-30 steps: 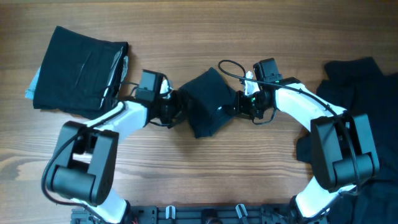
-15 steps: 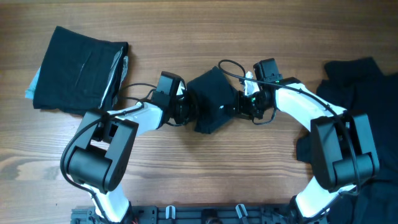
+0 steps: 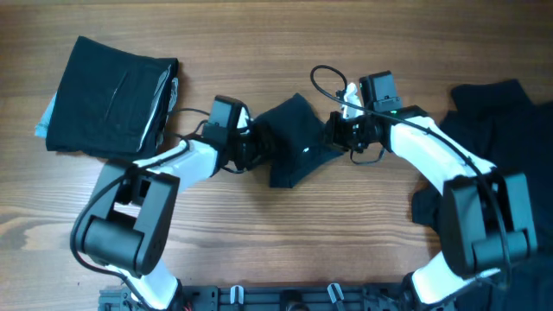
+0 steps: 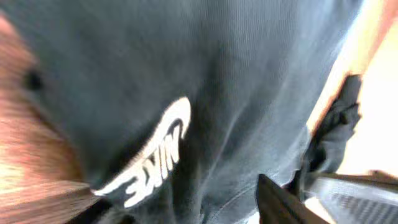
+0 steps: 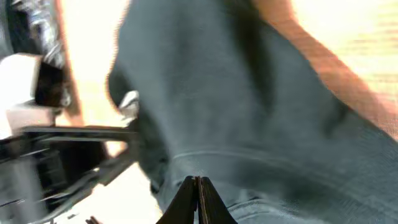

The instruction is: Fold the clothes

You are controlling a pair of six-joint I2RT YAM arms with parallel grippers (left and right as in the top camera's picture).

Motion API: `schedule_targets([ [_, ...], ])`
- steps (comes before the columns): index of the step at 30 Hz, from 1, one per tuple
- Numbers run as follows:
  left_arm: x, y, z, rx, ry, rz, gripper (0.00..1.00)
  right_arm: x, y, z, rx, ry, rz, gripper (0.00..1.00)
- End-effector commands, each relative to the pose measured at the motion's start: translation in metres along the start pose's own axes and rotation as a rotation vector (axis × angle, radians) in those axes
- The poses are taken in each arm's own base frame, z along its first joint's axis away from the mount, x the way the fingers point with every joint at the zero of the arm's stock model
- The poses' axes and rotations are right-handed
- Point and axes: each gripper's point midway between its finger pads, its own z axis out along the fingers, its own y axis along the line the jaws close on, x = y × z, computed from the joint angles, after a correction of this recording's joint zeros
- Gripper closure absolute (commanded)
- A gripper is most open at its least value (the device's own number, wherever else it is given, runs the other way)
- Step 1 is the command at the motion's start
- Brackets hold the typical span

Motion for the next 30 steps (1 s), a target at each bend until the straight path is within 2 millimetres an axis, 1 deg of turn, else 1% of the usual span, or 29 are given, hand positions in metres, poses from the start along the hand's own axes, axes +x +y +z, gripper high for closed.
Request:
schedule_targets([
  [1, -0.013, 0.06, -0.002, -0.126, -0.044, -0.133, 0.35, 0.009, -0.03, 0.024, 0.074, 0.052, 0.223, 0.95],
  [3, -0.015, 0.058, -0.001, -0.122, -0.051, -0.116, 0.33, 0.011, -0.036, 0.03, 0.083, 0.065, 0.244, 0.94],
  [5, -0.014, 0.053, 0.007, -0.104, -0.053, -0.086, 0.32, 0.013, -0.038, 0.031, 0.088, 0.072, 0.25, 0.94],
  [6, -0.012, 0.053, 0.012, -0.104, -0.046, -0.078, 0.32, 0.012, -0.038, 0.032, 0.088, 0.072, 0.249, 0.94],
  [7, -0.003, 0.054, 0.022, -0.094, -0.008, -0.073, 0.33, 0.012, -0.038, 0.031, 0.088, 0.072, 0.249, 0.94],
  [9, 0.016, 0.056, 0.037, -0.074, 0.074, -0.115, 0.34, 0.012, -0.038, 0.031, 0.087, 0.072, 0.249, 0.94],
  [11, 0.023, 0.06, 0.045, -0.09, 0.091, -0.131, 0.34, 0.012, -0.038, 0.031, 0.088, 0.072, 0.248, 0.94],
  [12, 0.023, 0.06, 0.046, -0.096, 0.084, -0.124, 0.35, 0.012, -0.038, 0.031, 0.087, 0.072, 0.248, 0.94],
  [15, 0.015, 0.052, 0.048, -0.064, 0.051, -0.095, 0.42, 0.012, -0.038, 0.032, 0.087, 0.072, 0.247, 0.94],
  [17, 0.013, 0.051, 0.048, -0.065, 0.04, -0.091, 0.5, 0.012, -0.038, 0.032, 0.088, 0.072, 0.247, 0.94],
  [18, 0.012, 0.052, 0.048, -0.072, 0.031, -0.089, 0.51, 0.013, -0.038, 0.032, 0.087, 0.073, 0.247, 0.94],
  [19, 0.012, 0.052, 0.049, -0.072, 0.027, -0.085, 0.51, 0.012, -0.038, 0.032, 0.088, 0.072, 0.247, 0.94],
  [20, 0.015, 0.051, 0.049, -0.066, 0.044, -0.088, 0.44, 0.013, -0.038, 0.032, 0.088, 0.073, 0.247, 0.94],
  [21, 0.023, 0.049, 0.048, -0.05, 0.089, -0.099, 0.41, 0.013, -0.038, 0.031, 0.088, 0.073, 0.246, 0.93],
  [22, 0.033, 0.051, 0.047, -0.057, 0.138, -0.142, 0.4, 0.013, -0.038, 0.032, 0.088, 0.073, 0.243, 0.94],
  [24, 0.048, 0.065, 0.044, -0.115, 0.189, -0.201, 0.37, 0.013, -0.038, 0.032, 0.088, 0.073, 0.239, 0.94],
  [26, 0.048, 0.068, 0.043, -0.131, 0.188, -0.209, 0.36, 0.013, -0.038, 0.032, 0.088, 0.073, 0.24, 0.94],
  [28, 0.042, 0.07, 0.044, -0.144, 0.151, -0.214, 0.35, 0.013, -0.038, 0.032, 0.087, 0.073, 0.239, 0.94],
  [30, 0.033, 0.059, 0.05, -0.114, 0.102, -0.167, 0.36, 0.013, -0.038, 0.032, 0.087, 0.073, 0.239, 0.93],
])
